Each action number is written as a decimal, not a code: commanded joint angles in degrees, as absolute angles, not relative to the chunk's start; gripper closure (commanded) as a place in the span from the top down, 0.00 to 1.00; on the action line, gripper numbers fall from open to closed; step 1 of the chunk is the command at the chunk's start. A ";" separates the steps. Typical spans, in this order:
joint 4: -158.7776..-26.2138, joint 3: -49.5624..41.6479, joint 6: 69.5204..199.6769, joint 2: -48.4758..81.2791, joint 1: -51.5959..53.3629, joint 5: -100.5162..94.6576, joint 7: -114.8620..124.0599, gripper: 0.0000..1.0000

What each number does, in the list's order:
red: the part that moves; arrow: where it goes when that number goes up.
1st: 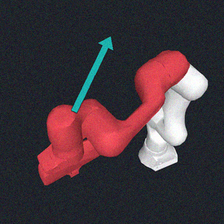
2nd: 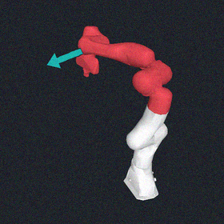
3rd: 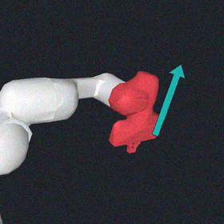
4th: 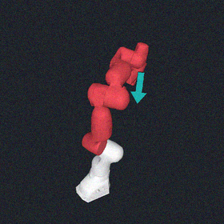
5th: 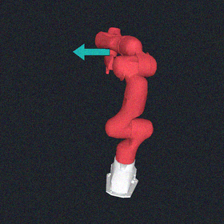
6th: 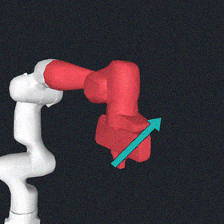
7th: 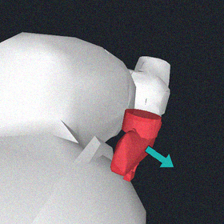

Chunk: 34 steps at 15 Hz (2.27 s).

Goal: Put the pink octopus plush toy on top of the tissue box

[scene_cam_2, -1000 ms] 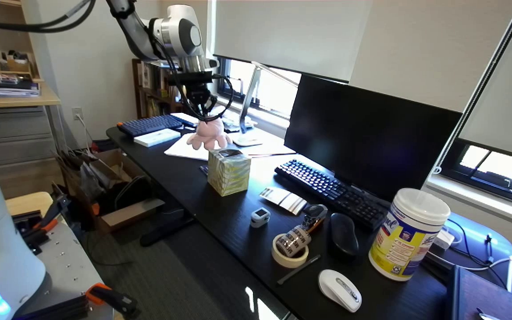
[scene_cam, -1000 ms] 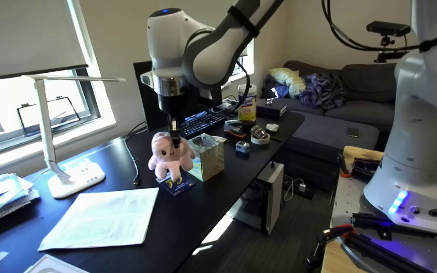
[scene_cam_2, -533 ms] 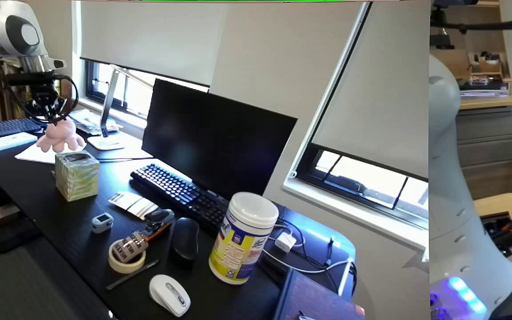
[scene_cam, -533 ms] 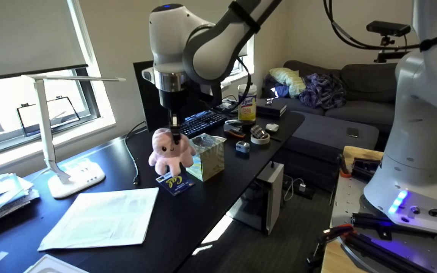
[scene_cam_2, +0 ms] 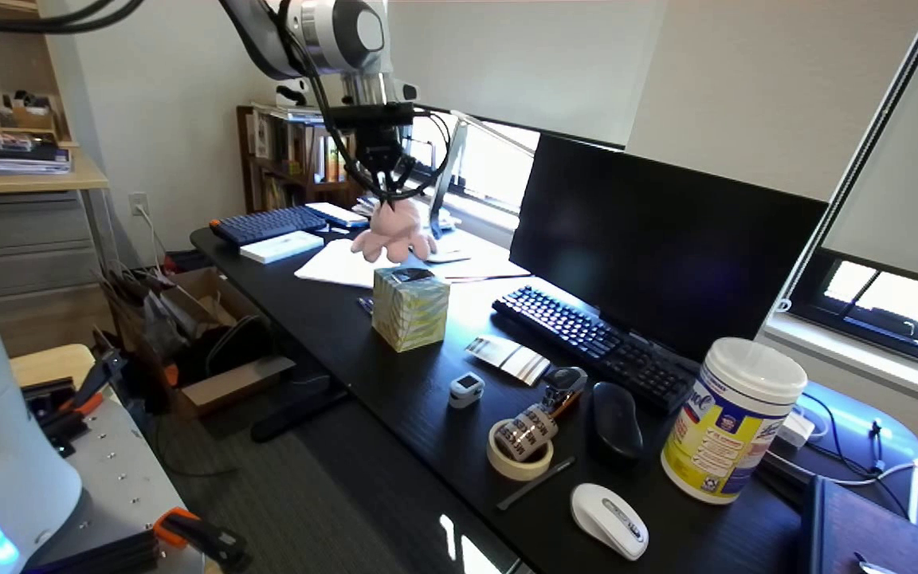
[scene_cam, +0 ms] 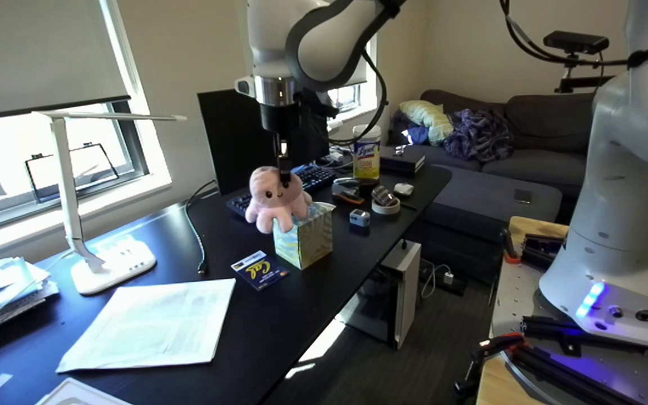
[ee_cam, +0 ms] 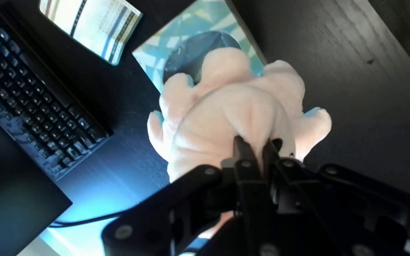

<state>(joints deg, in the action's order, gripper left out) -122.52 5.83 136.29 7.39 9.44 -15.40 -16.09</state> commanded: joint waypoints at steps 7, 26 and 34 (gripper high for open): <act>-121.06 4.90 136.36 11.27 1.14 -9.45 -39.53 0.03; -126.10 6.07 151.19 1.22 -0.37 5.96 -38.97 1.00; -136.68 5.53 144.65 -20.31 -4.92 -17.17 -4.96 1.00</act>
<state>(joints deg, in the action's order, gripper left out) -130.92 3.14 148.27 -11.98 -1.36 -9.13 -16.18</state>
